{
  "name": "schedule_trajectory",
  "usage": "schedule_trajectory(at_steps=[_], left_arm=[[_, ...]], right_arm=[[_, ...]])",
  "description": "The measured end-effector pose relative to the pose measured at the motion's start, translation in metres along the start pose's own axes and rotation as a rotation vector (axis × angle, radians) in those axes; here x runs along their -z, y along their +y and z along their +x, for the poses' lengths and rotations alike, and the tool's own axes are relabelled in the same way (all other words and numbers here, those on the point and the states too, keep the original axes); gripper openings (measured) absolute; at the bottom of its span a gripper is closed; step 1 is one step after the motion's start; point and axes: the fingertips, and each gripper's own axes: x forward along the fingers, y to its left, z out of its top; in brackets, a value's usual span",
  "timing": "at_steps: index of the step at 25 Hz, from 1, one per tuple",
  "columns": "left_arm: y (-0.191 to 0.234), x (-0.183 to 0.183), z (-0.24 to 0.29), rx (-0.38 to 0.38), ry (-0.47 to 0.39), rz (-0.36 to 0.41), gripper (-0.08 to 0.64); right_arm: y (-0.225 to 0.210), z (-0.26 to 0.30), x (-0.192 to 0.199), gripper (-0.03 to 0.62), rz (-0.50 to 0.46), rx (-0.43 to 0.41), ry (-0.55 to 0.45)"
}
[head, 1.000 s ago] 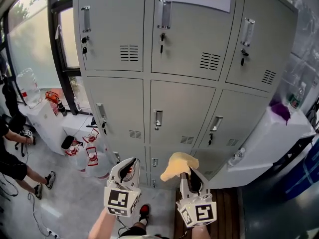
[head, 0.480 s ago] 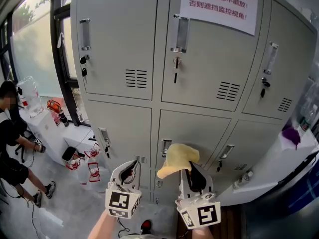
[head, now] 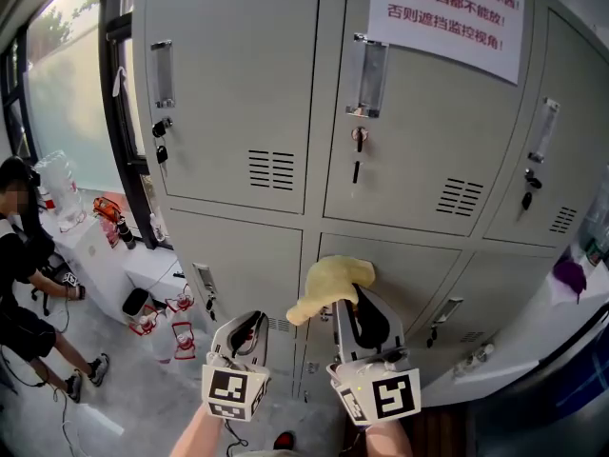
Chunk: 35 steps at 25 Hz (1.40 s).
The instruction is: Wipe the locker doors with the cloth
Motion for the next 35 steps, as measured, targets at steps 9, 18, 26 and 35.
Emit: schedule_trajectory(at_steps=[9, 18, 26, 35], left_arm=[[0.021, 0.003, 0.009, -0.029, 0.001, -0.006, 0.040], [0.031, 0.005, 0.018, -0.042, 0.000, -0.013, 0.040], [0.030, 0.006, 0.025, -0.035, 0.001, -0.014, 0.040], [0.013, 0.010, 0.033, 0.016, 0.008, -0.025, 0.040]], right_arm=[[-0.006, 0.043, 0.020, 0.067, -0.033, 0.013, 0.030], [-0.013, 0.067, 0.027, 0.067, -0.055, 0.038, 0.040], [-0.018, 0.069, 0.030, 0.067, -0.088, 0.061, 0.046], [-0.044, 0.053, 0.030, 0.067, -0.088, 0.143, 0.081]])
